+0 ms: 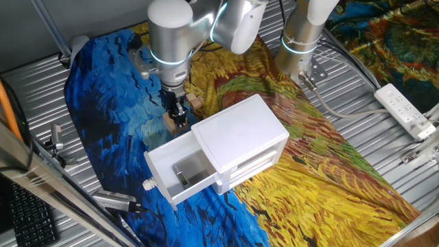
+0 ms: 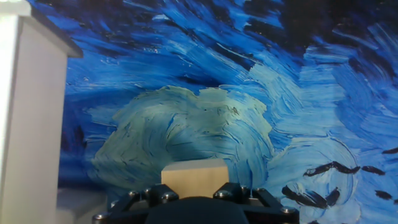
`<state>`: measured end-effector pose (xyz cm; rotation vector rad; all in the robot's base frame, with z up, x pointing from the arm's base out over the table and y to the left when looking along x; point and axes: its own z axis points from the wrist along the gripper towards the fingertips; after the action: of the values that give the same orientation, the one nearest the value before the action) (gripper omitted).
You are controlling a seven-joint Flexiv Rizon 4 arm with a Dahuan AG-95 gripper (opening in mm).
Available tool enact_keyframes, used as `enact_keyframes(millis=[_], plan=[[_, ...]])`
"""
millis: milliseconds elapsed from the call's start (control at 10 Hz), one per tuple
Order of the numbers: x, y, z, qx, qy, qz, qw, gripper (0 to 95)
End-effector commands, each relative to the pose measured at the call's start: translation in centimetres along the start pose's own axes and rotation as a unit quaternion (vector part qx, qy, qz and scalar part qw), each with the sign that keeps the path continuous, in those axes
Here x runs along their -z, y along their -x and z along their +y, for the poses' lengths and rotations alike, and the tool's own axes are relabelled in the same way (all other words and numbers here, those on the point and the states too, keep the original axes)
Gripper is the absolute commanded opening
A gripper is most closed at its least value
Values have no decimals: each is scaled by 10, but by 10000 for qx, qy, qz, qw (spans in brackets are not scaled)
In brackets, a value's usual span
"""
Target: Take something out of a drawer
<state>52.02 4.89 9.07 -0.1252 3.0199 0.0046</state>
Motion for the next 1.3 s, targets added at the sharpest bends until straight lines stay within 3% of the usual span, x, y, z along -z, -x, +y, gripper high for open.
enact_keyframes(millis=[100,900,1100,1300], plan=[[0,-1,0,5,-2,-8,10000,0],[0,-1,0,142,-15,-61,9999,0],[0,-1,0,197,-16,-62,9998,380],[0,-1,0,218,-16,-73,9997,380]])
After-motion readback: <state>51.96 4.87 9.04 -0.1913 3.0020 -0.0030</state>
